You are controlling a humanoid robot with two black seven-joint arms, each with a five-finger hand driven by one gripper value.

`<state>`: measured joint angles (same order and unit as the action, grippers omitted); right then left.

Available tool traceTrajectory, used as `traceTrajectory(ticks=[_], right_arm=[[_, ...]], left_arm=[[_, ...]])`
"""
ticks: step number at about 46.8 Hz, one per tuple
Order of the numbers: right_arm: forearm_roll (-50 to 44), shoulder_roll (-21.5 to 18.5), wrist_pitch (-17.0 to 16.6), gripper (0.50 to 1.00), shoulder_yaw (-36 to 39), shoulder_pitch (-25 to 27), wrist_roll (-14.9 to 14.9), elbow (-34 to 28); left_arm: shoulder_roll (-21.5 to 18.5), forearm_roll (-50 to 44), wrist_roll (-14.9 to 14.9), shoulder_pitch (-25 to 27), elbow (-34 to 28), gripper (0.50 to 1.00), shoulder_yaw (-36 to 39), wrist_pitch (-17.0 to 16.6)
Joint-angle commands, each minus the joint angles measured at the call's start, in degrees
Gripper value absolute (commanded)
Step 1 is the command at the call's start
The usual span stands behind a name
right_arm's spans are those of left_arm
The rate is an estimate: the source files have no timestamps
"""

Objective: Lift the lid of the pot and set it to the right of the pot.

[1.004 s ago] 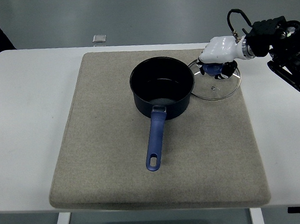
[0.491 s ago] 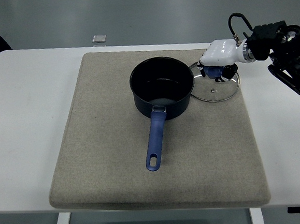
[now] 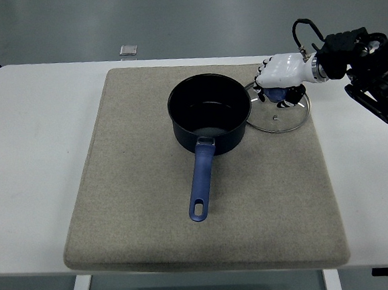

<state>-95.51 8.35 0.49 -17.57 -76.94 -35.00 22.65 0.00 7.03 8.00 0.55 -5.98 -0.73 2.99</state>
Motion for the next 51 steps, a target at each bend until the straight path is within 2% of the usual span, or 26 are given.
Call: traceTrajectory(ticks=[1, 22, 45, 51], right_arm=[[0.0, 0.3, 0.0, 0.895, 0.1, -0.3, 0.0, -0.1], [0.0, 0.9, -1.0, 0.895, 0.0, -4.1, 0.0, 0.0], [0.3, 0.6, -0.6, 0.897, 1.1, -8.2, 0.0, 0.0], [6.6, 0.2, 0.9, 0.897, 1.1, -9.6, 0.0, -0.1]], left_arm=[[0.0, 0.0, 0.0, 0.0, 0.0, 1.000, 0.0, 0.0], [0.0, 0.0, 0.0, 0.1, 0.0, 1.000, 0.0, 0.0], [0.0, 0.0, 0.0, 0.0, 0.0, 1.000, 0.0, 0.0], [0.0, 0.0, 0.0, 0.1, 0.0, 1.000, 0.0, 0.0]])
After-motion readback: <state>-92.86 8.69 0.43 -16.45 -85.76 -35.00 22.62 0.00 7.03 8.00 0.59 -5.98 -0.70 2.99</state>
